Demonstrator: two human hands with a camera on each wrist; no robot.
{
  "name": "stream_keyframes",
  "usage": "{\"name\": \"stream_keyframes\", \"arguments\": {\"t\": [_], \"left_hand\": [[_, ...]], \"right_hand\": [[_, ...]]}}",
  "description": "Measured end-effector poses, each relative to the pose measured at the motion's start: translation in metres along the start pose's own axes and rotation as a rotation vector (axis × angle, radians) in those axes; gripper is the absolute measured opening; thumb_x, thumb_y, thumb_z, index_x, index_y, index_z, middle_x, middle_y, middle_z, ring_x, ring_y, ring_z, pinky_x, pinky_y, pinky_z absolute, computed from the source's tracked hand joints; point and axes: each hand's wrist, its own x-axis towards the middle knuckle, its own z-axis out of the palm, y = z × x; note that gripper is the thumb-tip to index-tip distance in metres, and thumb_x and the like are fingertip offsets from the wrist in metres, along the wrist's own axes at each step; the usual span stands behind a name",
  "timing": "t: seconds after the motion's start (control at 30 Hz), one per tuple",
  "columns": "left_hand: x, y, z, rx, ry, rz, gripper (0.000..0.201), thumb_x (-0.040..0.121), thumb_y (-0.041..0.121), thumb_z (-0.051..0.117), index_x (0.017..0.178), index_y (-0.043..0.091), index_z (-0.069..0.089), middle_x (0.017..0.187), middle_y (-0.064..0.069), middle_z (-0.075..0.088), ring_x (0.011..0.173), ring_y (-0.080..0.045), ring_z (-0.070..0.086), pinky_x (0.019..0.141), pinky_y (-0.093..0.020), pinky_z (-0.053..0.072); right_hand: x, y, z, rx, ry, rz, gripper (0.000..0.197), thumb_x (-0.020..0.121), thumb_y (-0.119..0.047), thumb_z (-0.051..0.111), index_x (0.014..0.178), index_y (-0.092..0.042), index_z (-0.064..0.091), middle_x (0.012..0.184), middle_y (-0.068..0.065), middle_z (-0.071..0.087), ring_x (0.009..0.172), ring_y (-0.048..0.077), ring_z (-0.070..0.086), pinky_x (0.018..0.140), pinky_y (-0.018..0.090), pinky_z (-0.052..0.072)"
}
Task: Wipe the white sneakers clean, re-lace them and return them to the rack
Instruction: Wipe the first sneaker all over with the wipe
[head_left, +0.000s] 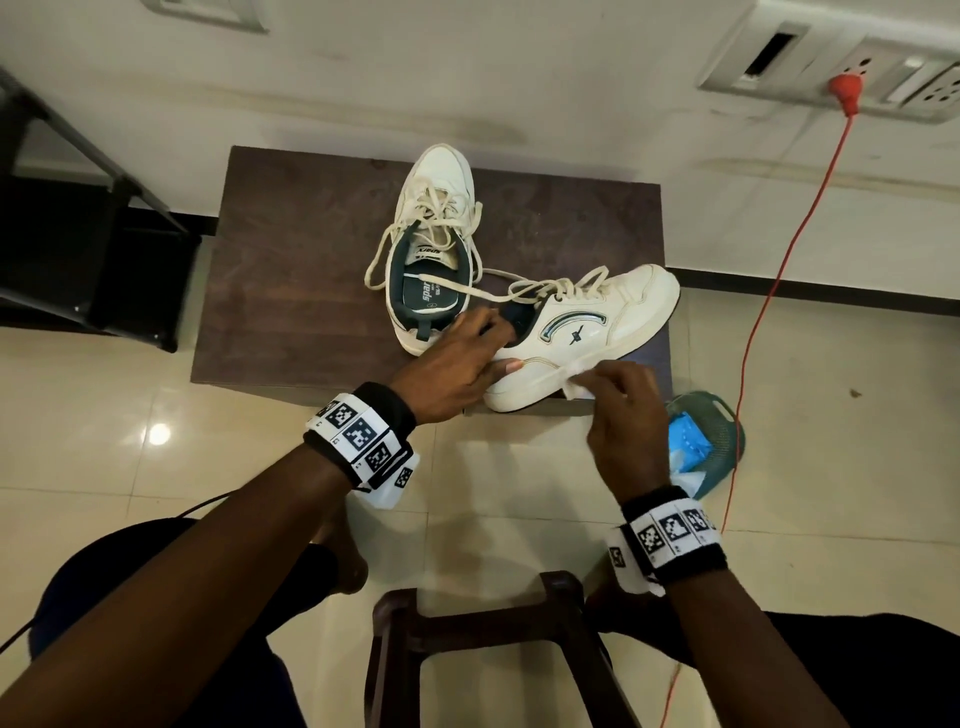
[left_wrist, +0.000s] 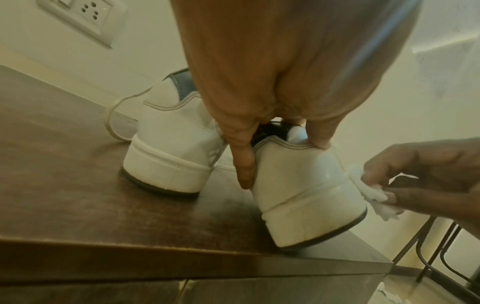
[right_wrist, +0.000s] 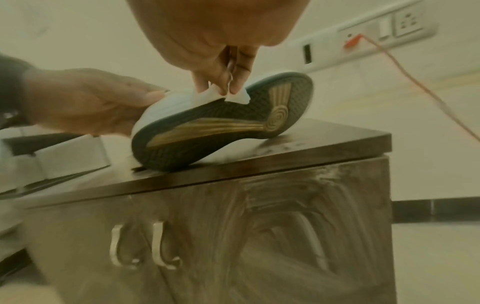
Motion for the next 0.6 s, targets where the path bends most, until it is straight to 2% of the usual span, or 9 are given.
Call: {"name": "stream_keyframes", "arguments": {"t": [0.07,0.13,0.23,0.33,0.5,0.6], "left_hand": [[-0.001,-0.001,0.0,-0.001,-0.002,-0.006,0.044,0.101,0.051,0.037,0.112,0.011,0.052,0.119,-0.006,0.046,0.108,-0.023,0.045,0.096,-0.043,0.042],[0.001,-0.003,-0.001,-0.008,-0.005,0.001,0.041,0.101,0.05,0.037,0.112,0.012,0.051,0.119,-0.004,0.046,0.109,-0.023,0.045,0.096,-0.044,0.043],[0.002,-0.003,-0.001,-0.001,-0.003,0.01,0.04,0.102,0.049,0.037,0.112,0.013,0.051,0.12,-0.004,0.045,0.109,-0.019,0.045,0.095,-0.04,0.043],[0.002,-0.003,0.0,-0.004,-0.003,0.012,0.041,0.102,0.049,0.038,0.114,0.012,0.052,0.121,-0.004,0.046,0.111,-0.019,0.045,0.095,-0.037,0.042],[0.003,-0.005,0.001,-0.008,0.008,0.021,0.041,0.101,0.048,0.038,0.113,0.011,0.052,0.121,-0.004,0.046,0.11,-0.019,0.045,0.095,-0.036,0.041],[0.003,-0.005,0.001,-0.017,0.002,0.017,0.041,0.102,0.048,0.039,0.113,0.011,0.053,0.121,-0.005,0.046,0.111,-0.019,0.045,0.096,-0.037,0.041]], "right_hand": [[0.001,-0.008,0.005,0.093,0.106,0.132,0.028,0.086,0.013,0.057,0.103,-0.005,0.072,0.102,0.014,0.062,0.097,0.031,0.057,0.086,0.011,0.034],[-0.006,-0.031,0.021,0.197,0.158,0.204,0.028,0.089,0.012,0.056,0.106,-0.004,0.072,0.104,0.013,0.059,0.098,0.026,0.057,0.087,0.015,0.039],[-0.023,-0.06,0.042,0.266,0.097,0.154,0.033,0.09,0.01,0.053,0.113,-0.003,0.072,0.107,0.014,0.058,0.102,0.026,0.057,0.087,0.027,0.049],[-0.019,-0.053,0.037,0.238,0.055,0.087,0.032,0.089,0.009,0.052,0.112,-0.002,0.071,0.106,0.015,0.059,0.102,0.026,0.058,0.087,0.026,0.049],[-0.001,-0.032,0.019,0.302,0.219,0.235,0.027,0.088,0.013,0.061,0.106,-0.004,0.072,0.103,0.012,0.058,0.096,0.009,0.055,0.079,0.016,0.047],[-0.003,-0.04,0.025,0.343,0.27,0.305,0.02,0.092,0.003,0.065,0.11,-0.005,0.07,0.108,0.01,0.057,0.095,0.015,0.059,0.076,0.025,0.053]]}}
